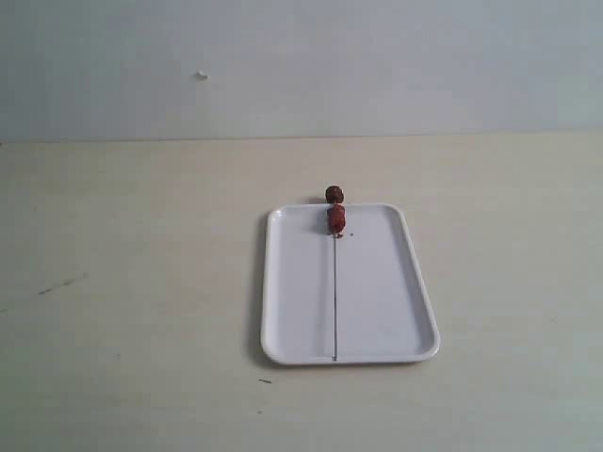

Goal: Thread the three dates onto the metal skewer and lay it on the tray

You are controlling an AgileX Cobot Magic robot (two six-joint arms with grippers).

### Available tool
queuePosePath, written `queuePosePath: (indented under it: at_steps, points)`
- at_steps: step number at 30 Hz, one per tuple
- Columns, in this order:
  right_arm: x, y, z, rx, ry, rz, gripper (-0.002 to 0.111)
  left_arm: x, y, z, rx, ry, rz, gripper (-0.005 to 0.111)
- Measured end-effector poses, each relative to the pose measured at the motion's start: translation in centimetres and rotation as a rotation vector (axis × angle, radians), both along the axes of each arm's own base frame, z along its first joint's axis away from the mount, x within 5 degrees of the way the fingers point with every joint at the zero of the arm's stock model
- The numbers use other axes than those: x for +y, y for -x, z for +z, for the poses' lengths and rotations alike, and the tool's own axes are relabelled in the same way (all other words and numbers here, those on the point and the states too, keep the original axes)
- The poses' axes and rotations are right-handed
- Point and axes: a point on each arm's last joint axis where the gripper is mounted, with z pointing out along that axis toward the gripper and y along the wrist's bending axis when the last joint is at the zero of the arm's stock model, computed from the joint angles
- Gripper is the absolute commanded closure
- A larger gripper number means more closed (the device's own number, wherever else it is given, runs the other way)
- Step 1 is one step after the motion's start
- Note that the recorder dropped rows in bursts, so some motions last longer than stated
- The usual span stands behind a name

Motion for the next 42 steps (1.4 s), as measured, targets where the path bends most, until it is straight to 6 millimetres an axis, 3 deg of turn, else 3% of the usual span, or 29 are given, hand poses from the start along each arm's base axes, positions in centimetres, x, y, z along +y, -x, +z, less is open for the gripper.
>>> queuePosePath:
  at_steps: [6,12,31,38,42]
  points:
    - [0.0,0.0,0.0,0.0,0.0,0.0,0.108,2.3,0.5,0.1,-0.051,0.036,0.239,0.107]
    - [0.0,0.0,0.0,0.002,0.001,0.0,0.108,3.1,0.6,-0.4,-0.013,0.033,0.354,0.107]
    - [-0.1,0.1,0.0,-0.001,0.027,-0.007,0.108,3.2,0.6,-0.5,0.002,0.027,0.372,0.107]
    - [-2.9,2.8,-1.9,0.215,0.077,-0.249,0.108,3.2,0.6,-0.5,0.002,0.027,0.372,0.107]
    - [-3.8,4.3,-2.2,0.22,0.065,-0.361,0.108,3.2,0.6,-0.5,0.002,0.027,0.372,0.107]
